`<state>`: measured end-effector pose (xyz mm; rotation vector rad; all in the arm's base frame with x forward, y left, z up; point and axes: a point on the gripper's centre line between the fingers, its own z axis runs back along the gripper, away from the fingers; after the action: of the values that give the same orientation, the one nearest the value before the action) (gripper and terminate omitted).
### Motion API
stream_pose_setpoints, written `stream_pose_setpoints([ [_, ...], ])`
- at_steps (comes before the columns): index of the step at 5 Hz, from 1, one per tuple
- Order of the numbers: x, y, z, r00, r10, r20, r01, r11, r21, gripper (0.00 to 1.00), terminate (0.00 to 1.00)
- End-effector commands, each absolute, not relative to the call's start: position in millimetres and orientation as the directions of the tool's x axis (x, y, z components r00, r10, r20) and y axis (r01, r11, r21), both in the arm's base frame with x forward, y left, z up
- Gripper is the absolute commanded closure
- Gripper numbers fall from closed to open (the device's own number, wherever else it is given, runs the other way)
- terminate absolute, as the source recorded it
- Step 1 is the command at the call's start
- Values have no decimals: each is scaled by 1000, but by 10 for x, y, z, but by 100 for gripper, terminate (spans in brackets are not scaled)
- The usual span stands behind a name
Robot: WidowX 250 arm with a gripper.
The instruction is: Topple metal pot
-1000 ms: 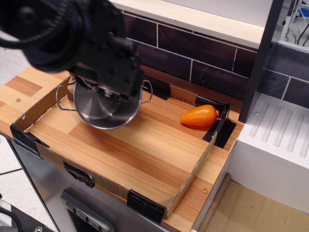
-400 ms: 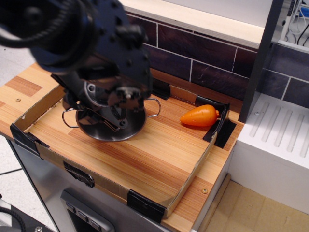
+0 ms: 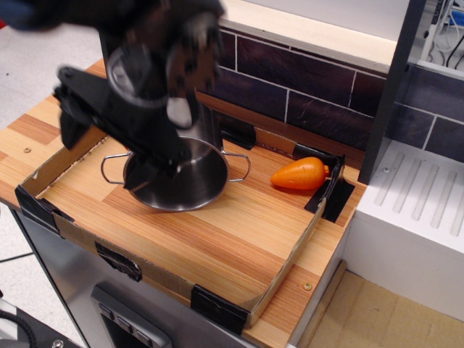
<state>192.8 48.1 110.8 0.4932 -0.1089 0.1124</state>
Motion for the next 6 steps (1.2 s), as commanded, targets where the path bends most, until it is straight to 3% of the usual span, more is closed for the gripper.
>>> stream_pose_setpoints([
  [1, 1981, 408, 2029, 990, 82, 118, -109, 964, 241, 0, 0],
  [3, 2050, 545, 2543, 988, 81, 131, -99, 986, 132, 0, 0],
  [4, 2095, 634, 2667, 991, 93, 99, -104, 989, 109, 0, 0],
  [6, 2095, 634, 2667, 991, 93, 99, -104, 989, 109, 0, 0],
])
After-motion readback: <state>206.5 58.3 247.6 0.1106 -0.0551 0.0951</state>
